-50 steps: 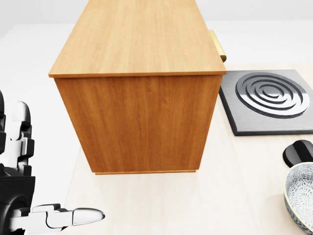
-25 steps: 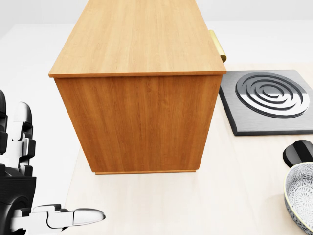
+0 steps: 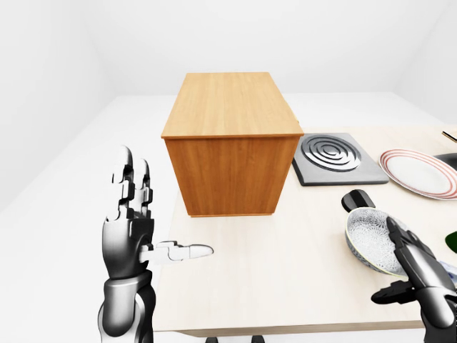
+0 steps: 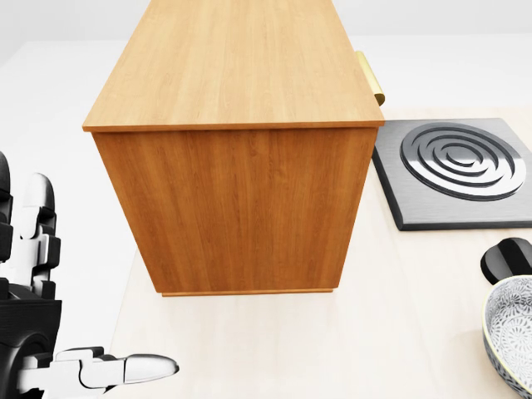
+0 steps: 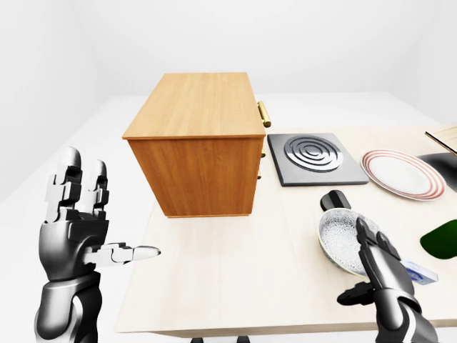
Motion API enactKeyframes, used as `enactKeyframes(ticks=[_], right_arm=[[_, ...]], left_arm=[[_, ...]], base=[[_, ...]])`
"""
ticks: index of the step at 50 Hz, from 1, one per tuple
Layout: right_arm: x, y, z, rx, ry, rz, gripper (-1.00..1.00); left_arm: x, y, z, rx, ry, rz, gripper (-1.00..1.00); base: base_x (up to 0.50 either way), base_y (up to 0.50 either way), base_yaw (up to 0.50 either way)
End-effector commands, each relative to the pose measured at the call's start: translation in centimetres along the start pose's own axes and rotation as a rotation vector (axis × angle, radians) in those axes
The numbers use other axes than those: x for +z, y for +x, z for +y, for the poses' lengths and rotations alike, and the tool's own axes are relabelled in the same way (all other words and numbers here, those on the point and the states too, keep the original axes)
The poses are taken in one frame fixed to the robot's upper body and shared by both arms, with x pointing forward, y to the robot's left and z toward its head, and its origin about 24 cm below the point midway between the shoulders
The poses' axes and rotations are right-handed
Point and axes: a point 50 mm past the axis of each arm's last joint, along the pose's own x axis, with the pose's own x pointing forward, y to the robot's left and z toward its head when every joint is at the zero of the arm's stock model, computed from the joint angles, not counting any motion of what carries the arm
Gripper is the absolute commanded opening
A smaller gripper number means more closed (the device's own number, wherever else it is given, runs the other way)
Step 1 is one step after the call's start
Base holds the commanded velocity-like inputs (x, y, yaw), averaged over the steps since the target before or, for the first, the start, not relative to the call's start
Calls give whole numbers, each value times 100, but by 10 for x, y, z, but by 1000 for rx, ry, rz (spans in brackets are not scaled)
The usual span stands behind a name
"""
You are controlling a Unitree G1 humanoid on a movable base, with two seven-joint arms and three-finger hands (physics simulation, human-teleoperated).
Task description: Put the bowl on the top of the cabinet.
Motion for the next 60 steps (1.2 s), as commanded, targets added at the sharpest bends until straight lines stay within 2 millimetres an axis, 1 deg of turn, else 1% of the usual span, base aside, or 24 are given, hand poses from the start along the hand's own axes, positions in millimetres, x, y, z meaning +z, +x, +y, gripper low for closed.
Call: enactKeyframes(ticks=[1,4,13,19,29,33,37,41,42,43,44,45,52,57,60], right_arm=[[-3,0,13,19,-24,21,100],[-1,1,15,24,-37,16,100],[16,4,12,29,-52,-46,100],[22,4,19,40,-68,-61,100],[18,1,36,72,-106,-41,100],[16,-1,39,88,-107,-35,100],[6,-1,45,110,-122,0,100],[0,-3,47,130,-111,16,100],[0,-4,46,133,-106,15,65],[1,-4,45,135,-101,14,-36],[1,-4,45,138,-95,12,-90],[3,-4,43,137,-79,6,-100],[5,-5,41,134,-64,-1,-100],[7,-5,32,119,-40,-12,-100],[11,-5,22,101,-19,-31,-100]], left_arm=[[-1,0,0,2,0,3,100],[0,0,0,0,-1,0,100],[-1,0,0,-6,-3,4,100],[0,-1,-1,-9,-4,3,100],[0,-1,-1,-10,-3,3,100],[-1,0,-1,-10,-3,4,100],[-1,-1,-1,-10,-3,4,100],[0,0,-1,-9,-2,3,100],[0,0,-1,-8,-1,1,100],[0,-1,-1,-7,-1,2,100],[0,0,-1,-7,-1,3,100],[-1,0,-1,-6,0,3,100],[-2,0,0,-2,2,7,100],[0,0,-1,-3,2,2,100],[-1,0,-1,-4,1,5,100]], base=[[0,0,0],[0,0,0],[0,0,0],[0,0,0],[0,0,0],[0,0,0],[0,0,0],[0,0,0],[0,0,0],[0,0,0],[0,0,0],[0,0,0],[0,0,0],[0,0,0],[0,0,0]])
